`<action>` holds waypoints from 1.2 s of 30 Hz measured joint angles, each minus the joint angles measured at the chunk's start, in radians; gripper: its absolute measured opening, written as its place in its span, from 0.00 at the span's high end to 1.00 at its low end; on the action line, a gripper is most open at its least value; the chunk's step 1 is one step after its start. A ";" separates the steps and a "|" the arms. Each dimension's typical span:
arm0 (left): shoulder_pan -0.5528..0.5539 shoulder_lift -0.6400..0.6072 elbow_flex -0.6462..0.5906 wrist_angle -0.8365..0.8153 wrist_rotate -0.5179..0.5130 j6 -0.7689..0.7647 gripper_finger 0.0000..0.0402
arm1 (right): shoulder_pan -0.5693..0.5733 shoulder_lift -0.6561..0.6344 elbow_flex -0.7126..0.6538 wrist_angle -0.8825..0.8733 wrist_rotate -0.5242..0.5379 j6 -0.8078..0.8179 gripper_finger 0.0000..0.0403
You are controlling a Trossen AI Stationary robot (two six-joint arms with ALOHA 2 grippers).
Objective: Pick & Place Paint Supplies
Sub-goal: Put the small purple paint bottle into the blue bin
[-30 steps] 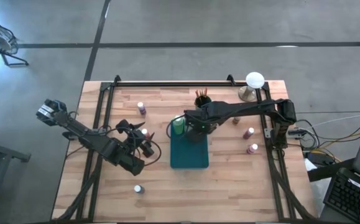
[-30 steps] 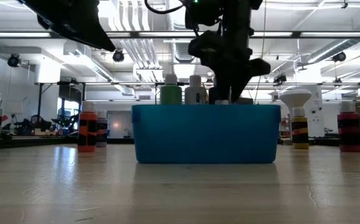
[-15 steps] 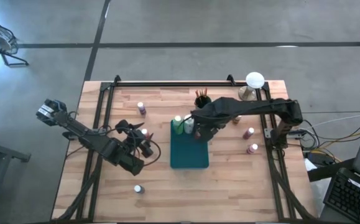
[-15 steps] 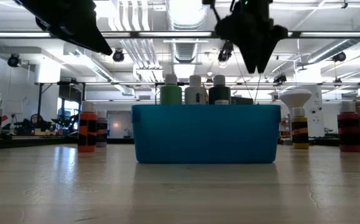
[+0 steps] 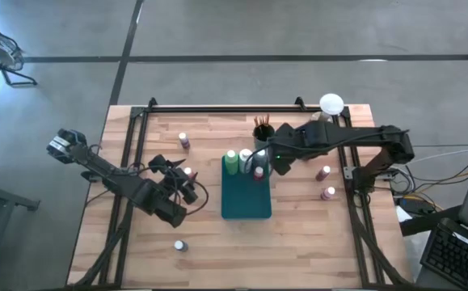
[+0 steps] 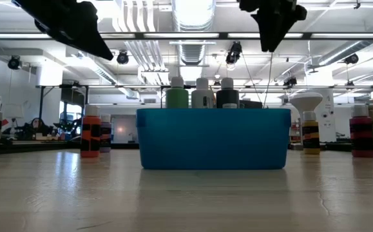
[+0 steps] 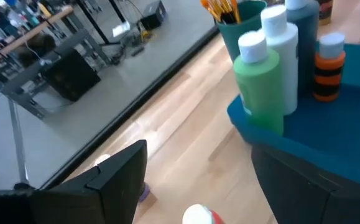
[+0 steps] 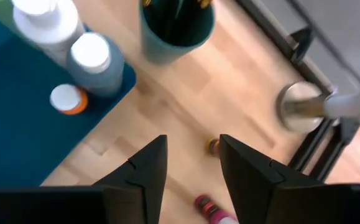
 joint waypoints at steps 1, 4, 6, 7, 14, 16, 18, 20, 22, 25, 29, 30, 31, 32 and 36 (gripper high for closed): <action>0.010 0.000 0.000 0.000 0.012 0.011 0.27 | 0.000 -0.006 0.000 0.000 0.018 -0.014 0.66; 0.068 -0.007 0.000 0.000 0.101 0.068 0.27 | 0.000 -0.017 0.000 0.000 0.066 -0.063 0.68; 0.121 -0.019 0.000 -0.005 0.193 0.113 0.27 | 0.000 -0.019 0.000 0.002 0.091 -0.103 0.70; 0.147 -0.024 0.000 -0.010 0.226 0.134 0.27 | 0.000 -0.019 0.000 0.003 0.106 -0.119 0.71; 0.309 -0.119 0.000 -0.078 0.257 0.189 0.27 | 0.000 -0.019 -0.003 0.004 0.163 -0.186 0.75; 0.347 -0.163 0.000 -0.076 0.262 0.215 0.27 | 0.000 -0.019 -0.008 0.003 0.164 -0.192 0.76; 0.381 -0.209 0.000 -0.075 0.263 0.245 0.27 | 0.000 -0.019 -0.012 0.001 0.163 -0.213 0.77; 0.416 -0.246 0.000 -0.062 0.265 0.280 0.27 | 0.000 -0.019 -0.013 0.000 0.164 -0.236 0.77; 0.453 -0.276 0.000 -0.038 0.294 0.341 0.27 | -0.002 -0.019 -0.013 -0.001 0.164 -0.241 0.78; 0.518 -0.303 0.000 0.000 0.359 0.428 0.27 | -0.002 -0.020 -0.014 -0.002 0.164 -0.242 0.79; 0.606 -0.307 0.000 0.010 0.416 0.527 0.27 | -0.002 -0.024 -0.014 -0.018 0.164 -0.246 0.80; 0.628 -0.305 0.000 0.009 0.426 0.543 0.27 | -0.002 -0.028 -0.014 -0.028 0.164 -0.246 0.80; 0.650 -0.305 0.000 0.010 0.443 0.555 0.27 | -0.002 -0.033 -0.015 -0.037 0.164 -0.246 0.81; 0.672 -0.305 0.000 0.011 0.464 0.562 0.27 | -0.002 -0.040 -0.015 -0.042 0.165 -0.245 0.81; 0.769 -0.304 0.000 0.020 0.556 0.613 0.27 | -0.002 -0.089 -0.018 -0.041 0.166 -0.222 0.82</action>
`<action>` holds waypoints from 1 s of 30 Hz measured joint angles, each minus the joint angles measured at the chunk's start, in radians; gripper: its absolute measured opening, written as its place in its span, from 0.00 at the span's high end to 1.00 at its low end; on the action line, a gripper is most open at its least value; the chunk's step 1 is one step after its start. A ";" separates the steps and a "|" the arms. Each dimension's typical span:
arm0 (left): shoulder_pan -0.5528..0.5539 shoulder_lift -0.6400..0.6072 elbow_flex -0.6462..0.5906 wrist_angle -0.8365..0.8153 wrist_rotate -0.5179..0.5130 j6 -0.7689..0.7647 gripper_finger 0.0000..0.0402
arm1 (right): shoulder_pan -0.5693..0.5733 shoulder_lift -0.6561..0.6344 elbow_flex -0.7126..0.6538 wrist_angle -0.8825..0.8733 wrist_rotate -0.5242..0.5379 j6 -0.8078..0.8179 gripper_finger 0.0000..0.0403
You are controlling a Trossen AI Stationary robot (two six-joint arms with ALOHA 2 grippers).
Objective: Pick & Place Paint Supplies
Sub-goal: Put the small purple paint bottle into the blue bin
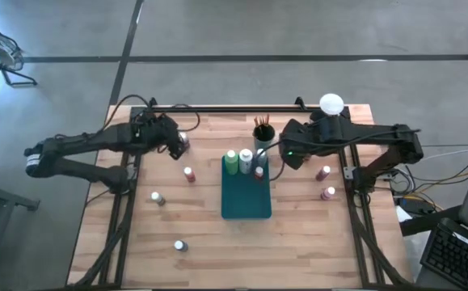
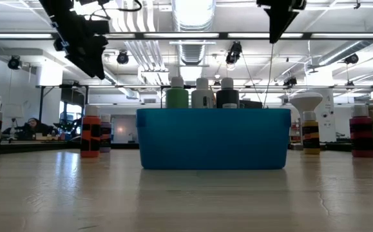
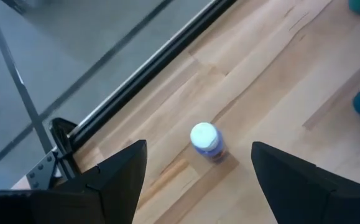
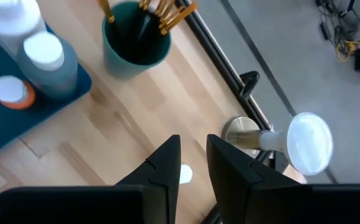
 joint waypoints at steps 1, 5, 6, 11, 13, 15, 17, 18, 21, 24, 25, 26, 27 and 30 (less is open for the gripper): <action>0.027 0.000 0.000 0.003 0.021 0.023 0.27 | 0.000 -0.015 -0.002 0.004 0.001 0.007 0.82; 0.139 0.013 0.000 0.025 0.097 0.133 0.27 | 0.000 -0.081 -0.028 0.048 0.001 0.018 0.81; 0.166 0.018 0.000 0.027 0.120 0.161 0.27 | 0.000 -0.095 -0.033 0.057 0.001 0.018 0.80; 0.310 0.053 0.001 0.034 0.301 0.265 0.27 | -0.003 -0.133 -0.044 0.073 -0.004 0.015 0.76; 0.367 0.079 0.010 0.032 0.387 0.278 0.27 | -0.003 -0.139 -0.044 0.075 -0.004 0.003 0.74; 0.407 0.113 0.028 0.028 0.423 0.285 0.27 | -0.011 -0.140 -0.044 0.079 -0.005 -0.012 0.73; 0.427 0.153 0.061 0.003 0.429 0.285 0.27 | -0.016 -0.140 -0.044 0.078 -0.007 -0.017 0.72; 0.431 0.174 0.080 -0.019 0.429 0.285 0.27 | -0.019 -0.140 -0.044 0.074 -0.007 -0.021 0.72; 0.429 0.240 0.145 -0.077 0.436 0.270 0.27 | -0.028 -0.140 -0.044 0.070 -0.007 -0.035 0.70; 0.428 0.310 0.214 -0.156 0.462 0.220 0.27 | -0.039 -0.140 -0.044 0.070 -0.009 -0.048 0.69; 0.428 0.330 0.233 -0.174 0.463 0.205 0.27 | -0.044 -0.140 -0.044 0.070 -0.009 -0.051 0.69; 0.428 0.351 0.249 -0.190 0.463 0.187 0.27 | -0.048 -0.140 -0.044 0.070 -0.009 -0.055 0.69; 0.427 0.369 0.260 -0.200 0.464 0.177 0.27 | -0.051 -0.140 -0.044 0.070 -0.009 -0.058 0.68; 0.417 0.413 0.275 -0.199 0.478 0.141 0.27 | -0.058 -0.140 -0.044 0.070 -0.010 -0.068 0.67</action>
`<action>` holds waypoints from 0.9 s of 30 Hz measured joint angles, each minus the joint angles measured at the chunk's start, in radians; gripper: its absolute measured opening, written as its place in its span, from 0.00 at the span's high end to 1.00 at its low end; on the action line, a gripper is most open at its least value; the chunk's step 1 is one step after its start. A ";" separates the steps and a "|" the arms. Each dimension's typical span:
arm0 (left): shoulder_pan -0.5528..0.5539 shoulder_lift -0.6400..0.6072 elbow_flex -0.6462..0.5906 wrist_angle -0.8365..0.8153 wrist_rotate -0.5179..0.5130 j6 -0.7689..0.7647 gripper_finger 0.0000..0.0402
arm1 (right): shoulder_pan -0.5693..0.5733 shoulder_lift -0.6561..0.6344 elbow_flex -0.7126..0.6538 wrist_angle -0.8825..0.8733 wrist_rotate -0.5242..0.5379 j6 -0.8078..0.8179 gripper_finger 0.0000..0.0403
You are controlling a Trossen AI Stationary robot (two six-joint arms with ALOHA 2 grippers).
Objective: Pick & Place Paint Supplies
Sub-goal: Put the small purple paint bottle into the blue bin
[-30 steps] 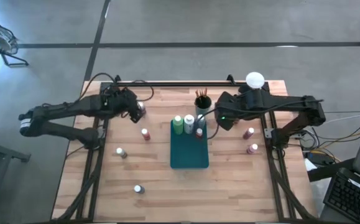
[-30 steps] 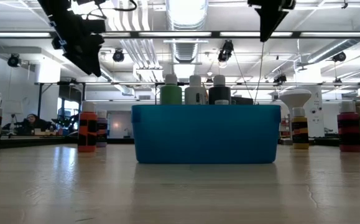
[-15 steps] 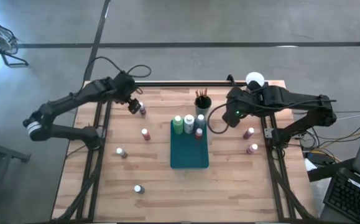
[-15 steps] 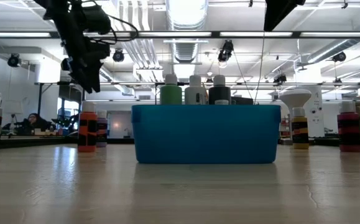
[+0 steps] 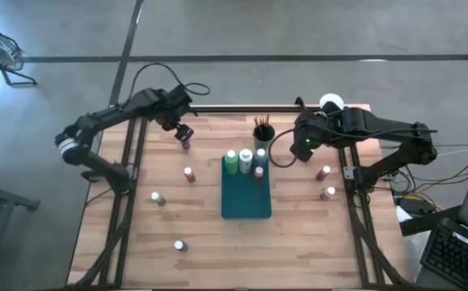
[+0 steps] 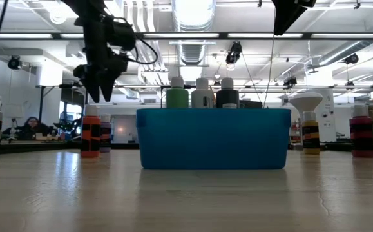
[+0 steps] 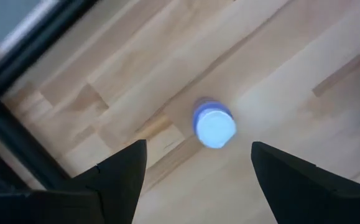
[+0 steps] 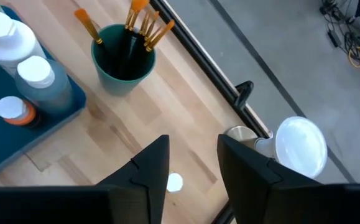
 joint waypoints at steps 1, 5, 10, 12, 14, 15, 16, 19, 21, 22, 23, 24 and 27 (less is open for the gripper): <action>-0.006 0.013 0.000 -0.001 0.002 -0.010 0.27 | -0.001 0.000 0.000 0.000 0.000 0.000 0.66; -0.032 0.057 -0.002 0.000 0.001 -0.022 0.27 | -0.004 0.000 0.000 0.000 0.000 -0.001 0.64; -0.045 0.093 -0.007 0.025 -0.015 -0.039 0.27 | -0.004 0.000 0.000 0.002 0.000 -0.003 0.63; -0.046 0.101 -0.007 0.036 -0.037 -0.045 0.27 | -0.004 0.000 0.000 0.003 0.000 -0.003 0.62; -0.046 0.107 -0.008 0.036 -0.046 -0.050 0.27 | -0.004 0.000 0.000 0.005 0.000 -0.004 0.62; -0.046 0.109 -0.008 0.037 -0.052 -0.051 0.27 | -0.004 0.000 0.000 0.005 0.000 -0.004 0.62; -0.046 0.111 -0.009 0.039 -0.056 -0.054 0.27 | -0.004 0.000 0.000 0.005 0.000 -0.004 0.62; -0.046 0.118 -0.012 0.042 -0.060 -0.060 0.27 | -0.004 0.000 0.000 0.005 0.000 -0.004 0.63; -0.046 0.124 -0.012 0.044 -0.060 -0.061 0.27 | -0.004 0.000 0.000 0.006 0.000 -0.004 0.65; -0.046 0.127 -0.013 0.044 -0.060 -0.064 0.27 | -0.004 0.000 0.000 0.006 0.000 -0.004 0.66; -0.046 0.131 -0.013 0.044 -0.060 -0.064 0.27 | -0.004 0.000 0.000 0.006 0.000 -0.004 0.67; -0.046 0.134 -0.013 0.044 -0.060 -0.064 0.27 | -0.004 0.000 0.000 0.006 0.000 -0.004 0.68; -0.046 0.143 -0.013 0.044 -0.060 -0.064 0.27 | -0.004 0.000 0.000 0.006 0.000 -0.004 0.71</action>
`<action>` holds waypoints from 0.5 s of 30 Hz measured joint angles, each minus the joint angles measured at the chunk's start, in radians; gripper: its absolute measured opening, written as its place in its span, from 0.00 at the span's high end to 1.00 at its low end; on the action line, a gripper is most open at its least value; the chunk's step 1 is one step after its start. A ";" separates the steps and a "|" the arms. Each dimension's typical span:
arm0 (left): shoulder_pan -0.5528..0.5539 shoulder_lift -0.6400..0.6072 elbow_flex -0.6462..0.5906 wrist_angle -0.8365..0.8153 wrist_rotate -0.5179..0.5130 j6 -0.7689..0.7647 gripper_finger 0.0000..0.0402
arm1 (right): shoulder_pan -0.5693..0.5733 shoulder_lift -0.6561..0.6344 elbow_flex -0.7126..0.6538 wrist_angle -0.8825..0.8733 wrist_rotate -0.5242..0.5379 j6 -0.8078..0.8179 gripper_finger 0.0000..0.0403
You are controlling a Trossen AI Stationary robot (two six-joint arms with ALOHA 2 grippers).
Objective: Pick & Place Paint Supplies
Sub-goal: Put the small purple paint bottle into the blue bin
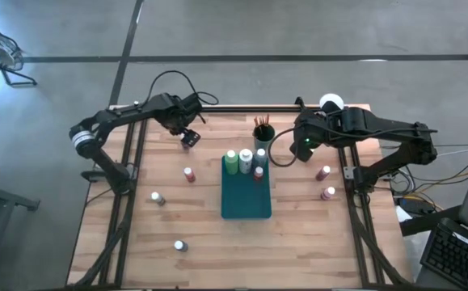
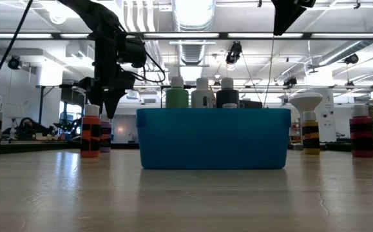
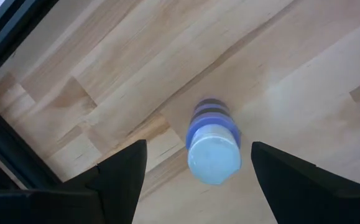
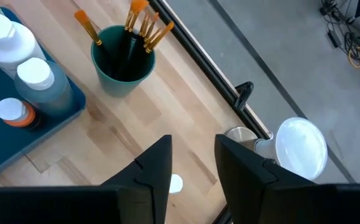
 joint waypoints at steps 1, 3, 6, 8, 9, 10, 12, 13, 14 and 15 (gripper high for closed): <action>0.000 0.001 0.000 0.000 0.000 0.000 0.27 | 0.000 0.000 0.000 0.000 0.000 0.000 0.72; 0.000 0.002 0.000 0.001 0.000 0.000 0.27 | 0.001 0.000 0.000 0.000 0.000 0.000 0.74; 0.000 0.001 0.000 0.007 0.000 -0.002 0.27 | 0.000 0.000 0.000 0.000 0.000 -0.006 0.77; 0.000 0.001 0.000 0.006 0.002 -0.003 0.27 | 0.000 0.000 0.000 0.000 0.000 -0.006 0.79; 0.000 0.001 0.000 0.006 0.005 -0.003 0.27 | 0.000 0.000 0.000 0.000 0.000 -0.006 0.80; 0.000 0.001 0.000 0.006 0.011 -0.004 0.27 | 0.000 0.000 0.000 0.000 0.000 -0.008 0.81; 0.000 0.002 0.000 0.006 0.018 -0.004 0.27 | 0.000 0.000 0.000 0.000 0.000 -0.024 0.82; 0.000 0.002 0.000 0.006 0.019 -0.004 0.27 | 0.000 0.000 0.000 0.000 0.000 -0.026 0.83; 0.000 0.002 0.000 0.006 0.019 -0.004 0.27 | 0.000 0.000 0.000 0.000 0.000 -0.027 0.84; 0.000 0.002 0.000 0.006 0.019 -0.004 0.27 | 0.000 0.000 0.000 0.000 0.000 -0.030 0.85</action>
